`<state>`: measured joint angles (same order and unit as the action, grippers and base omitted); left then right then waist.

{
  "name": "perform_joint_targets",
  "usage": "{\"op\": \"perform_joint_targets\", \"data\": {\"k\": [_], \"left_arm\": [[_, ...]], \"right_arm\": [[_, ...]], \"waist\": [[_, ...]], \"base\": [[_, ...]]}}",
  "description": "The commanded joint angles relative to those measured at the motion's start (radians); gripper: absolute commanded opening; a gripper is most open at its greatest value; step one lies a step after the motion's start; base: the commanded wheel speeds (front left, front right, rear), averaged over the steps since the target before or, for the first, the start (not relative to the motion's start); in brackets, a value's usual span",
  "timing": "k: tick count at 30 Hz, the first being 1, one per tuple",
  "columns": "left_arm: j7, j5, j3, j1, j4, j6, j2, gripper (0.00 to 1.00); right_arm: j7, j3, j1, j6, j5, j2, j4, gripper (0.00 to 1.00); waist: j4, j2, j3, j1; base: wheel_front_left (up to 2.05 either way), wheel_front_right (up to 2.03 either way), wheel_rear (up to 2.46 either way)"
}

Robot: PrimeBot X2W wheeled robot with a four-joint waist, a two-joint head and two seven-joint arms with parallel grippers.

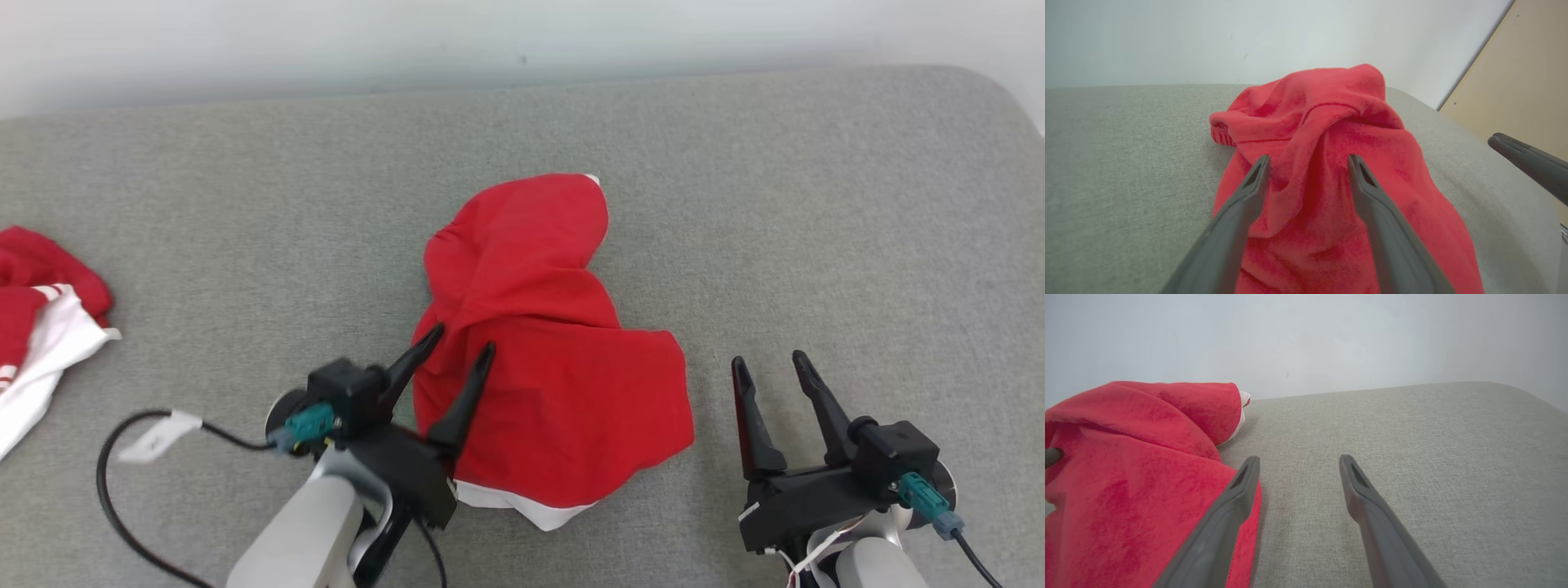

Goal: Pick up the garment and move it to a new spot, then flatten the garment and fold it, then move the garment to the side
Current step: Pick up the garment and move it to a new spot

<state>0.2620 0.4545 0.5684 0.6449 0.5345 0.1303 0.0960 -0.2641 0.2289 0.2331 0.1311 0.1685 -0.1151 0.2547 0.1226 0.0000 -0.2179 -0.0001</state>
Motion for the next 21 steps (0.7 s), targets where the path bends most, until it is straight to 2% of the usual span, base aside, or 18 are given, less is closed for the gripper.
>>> {"op": "perform_joint_targets", "data": {"k": [1,3,11,16,21], "left_arm": [[0.004,-0.021,-0.022,-0.036,-0.006,0.000,0.001,1.00],[0.004,-0.040,-0.046,-0.054,-0.011,0.000,0.001,1.00],[0.004,-0.189,-0.270,-0.259,-0.106,-0.020,-0.013,1.00],[0.004,-0.233,-0.420,-0.400,-0.185,-0.037,-0.027,1.00],[0.004,-0.254,-0.498,-0.502,-0.206,-0.027,-0.040,1.00]], "right_arm": [[-0.001,0.007,-0.009,-0.001,0.006,-0.001,-0.001,1.00],[-0.001,0.011,-0.010,-0.001,0.008,-0.004,0.000,1.00],[-0.001,0.042,-0.048,-0.001,0.019,-0.011,0.019,1.00],[-0.001,0.067,-0.086,-0.001,0.032,-0.019,0.034,1.00],[-0.001,0.082,-0.114,-0.001,0.042,-0.028,0.059,1.00]], "waist": [[-0.015,0.0000,0.015,0.0001],[-0.021,0.0000,0.025,0.0001],[-0.056,0.0000,0.117,0.0001],[-0.073,0.0000,0.166,0.0001],[-0.099,0.0000,0.182,0.0001]], "base": [[0.00,0.00,0.00],[0.00,0.00,0.00],[0.00,0.00,0.00],[0.00,0.00,0.00],[0.00,0.00,0.00]]}}
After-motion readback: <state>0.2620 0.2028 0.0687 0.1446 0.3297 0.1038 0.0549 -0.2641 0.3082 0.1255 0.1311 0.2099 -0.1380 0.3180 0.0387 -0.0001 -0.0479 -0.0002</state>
